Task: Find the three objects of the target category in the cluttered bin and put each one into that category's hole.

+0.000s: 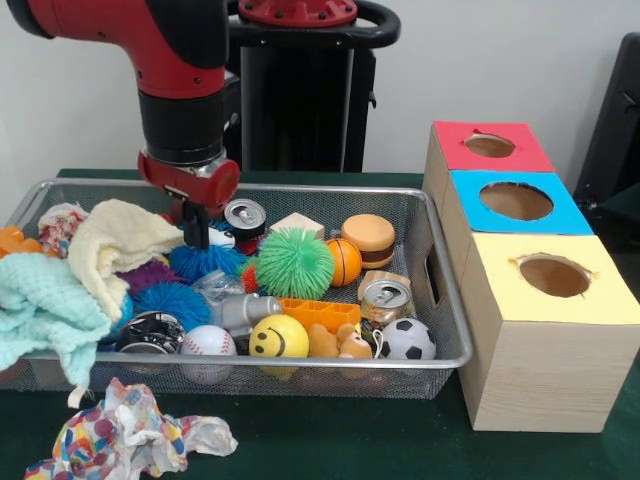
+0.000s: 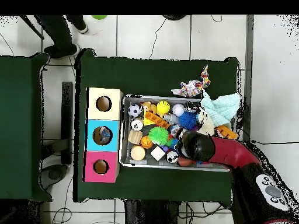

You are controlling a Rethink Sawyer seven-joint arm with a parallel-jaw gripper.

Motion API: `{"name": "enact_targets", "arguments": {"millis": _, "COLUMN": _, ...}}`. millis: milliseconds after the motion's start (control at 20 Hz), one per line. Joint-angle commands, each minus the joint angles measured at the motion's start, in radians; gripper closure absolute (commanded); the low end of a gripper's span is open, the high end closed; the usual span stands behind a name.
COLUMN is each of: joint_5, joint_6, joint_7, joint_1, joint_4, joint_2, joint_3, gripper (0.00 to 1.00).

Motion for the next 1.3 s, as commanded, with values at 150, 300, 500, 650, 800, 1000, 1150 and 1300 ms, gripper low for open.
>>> {"name": "enact_targets", "arguments": {"millis": 150, "joint_5": -0.05, "joint_6": 0.066, "joint_7": -0.125, "joint_1": 0.019, "joint_4": 0.028, "joint_2": -0.017, "joint_3": 0.116, "gripper": 1.0}}
{"name": "enact_targets", "arguments": {"millis": 300, "joint_5": -0.045, "joint_6": 0.05, "joint_7": -0.106, "joint_1": 0.024, "joint_4": 0.033, "joint_2": -0.004, "joint_3": 0.122, "gripper": 1.0}}
{"name": "enact_targets", "arguments": {"millis": 500, "joint_5": -0.05, "joint_6": 0.013, "joint_7": -0.087, "joint_1": 0.029, "joint_4": 0.034, "joint_2": 0.013, "joint_3": 0.124, "gripper": 1.0}}
{"name": "enact_targets", "arguments": {"millis": 650, "joint_5": -0.061, "joint_6": -0.024, "joint_7": -0.082, "joint_1": 0.029, "joint_4": 0.022, "joint_2": 0.03, "joint_3": 0.129, "gripper": 1.0}}
{"name": "enact_targets", "arguments": {"millis": 800, "joint_5": -0.068, "joint_6": -0.042, "joint_7": -0.077, "joint_1": 0.03, "joint_4": 0.021, "joint_2": 0.034, "joint_3": 0.131, "gripper": 1.0}}
{"name": "enact_targets", "arguments": {"millis": 1000, "joint_5": -0.084, "joint_6": -0.074, "joint_7": -0.064, "joint_1": 0.031, "joint_4": 0.032, "joint_2": 0.037, "joint_3": 0.123, "gripper": 1.0}}
{"name": "enact_targets", "arguments": {"millis": 1150, "joint_5": -0.104, "joint_6": -0.069, "joint_7": -0.071, "joint_1": 0.039, "joint_4": 0.024, "joint_2": 0.038, "joint_3": 0.108, "gripper": 1.0}}
{"name": "enact_targets", "arguments": {"millis": 1300, "joint_5": -0.117, "joint_6": -0.059, "joint_7": -0.083, "joint_1": 0.034, "joint_4": 0.022, "joint_2": 0.039, "joint_3": 0.11, "gripper": 1.0}}
